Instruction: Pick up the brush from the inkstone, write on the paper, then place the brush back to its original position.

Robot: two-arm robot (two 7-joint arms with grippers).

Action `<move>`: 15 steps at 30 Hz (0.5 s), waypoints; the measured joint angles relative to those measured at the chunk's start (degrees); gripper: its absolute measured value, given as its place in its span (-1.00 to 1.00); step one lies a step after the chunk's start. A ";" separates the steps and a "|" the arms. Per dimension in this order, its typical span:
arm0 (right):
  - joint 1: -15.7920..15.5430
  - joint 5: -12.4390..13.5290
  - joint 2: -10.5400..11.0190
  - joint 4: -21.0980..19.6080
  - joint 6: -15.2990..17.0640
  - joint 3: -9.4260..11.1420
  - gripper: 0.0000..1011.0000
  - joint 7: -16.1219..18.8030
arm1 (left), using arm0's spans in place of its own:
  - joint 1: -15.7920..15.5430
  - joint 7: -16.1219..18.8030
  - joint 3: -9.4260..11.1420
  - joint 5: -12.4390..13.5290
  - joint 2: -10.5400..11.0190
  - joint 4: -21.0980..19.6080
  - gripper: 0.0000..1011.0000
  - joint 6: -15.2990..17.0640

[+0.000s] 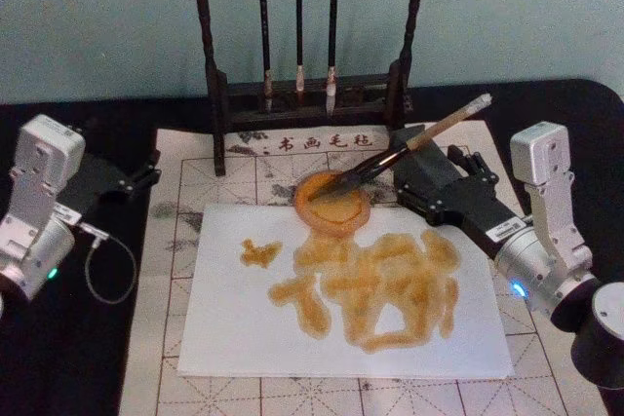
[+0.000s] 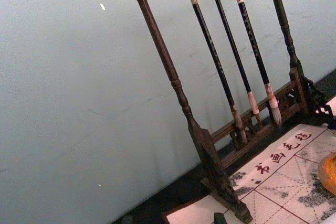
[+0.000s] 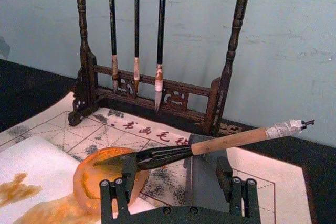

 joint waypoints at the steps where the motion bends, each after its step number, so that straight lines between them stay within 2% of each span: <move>1: 0.00 0.01 0.00 0.00 0.00 0.00 0.98 0.00 | 0.00 0.00 0.00 0.00 0.00 0.00 0.98 0.00; 15: 0.00 0.10 0.00 0.00 0.00 0.00 0.98 0.00 | 0.00 0.00 0.00 0.00 0.00 0.00 0.98 0.00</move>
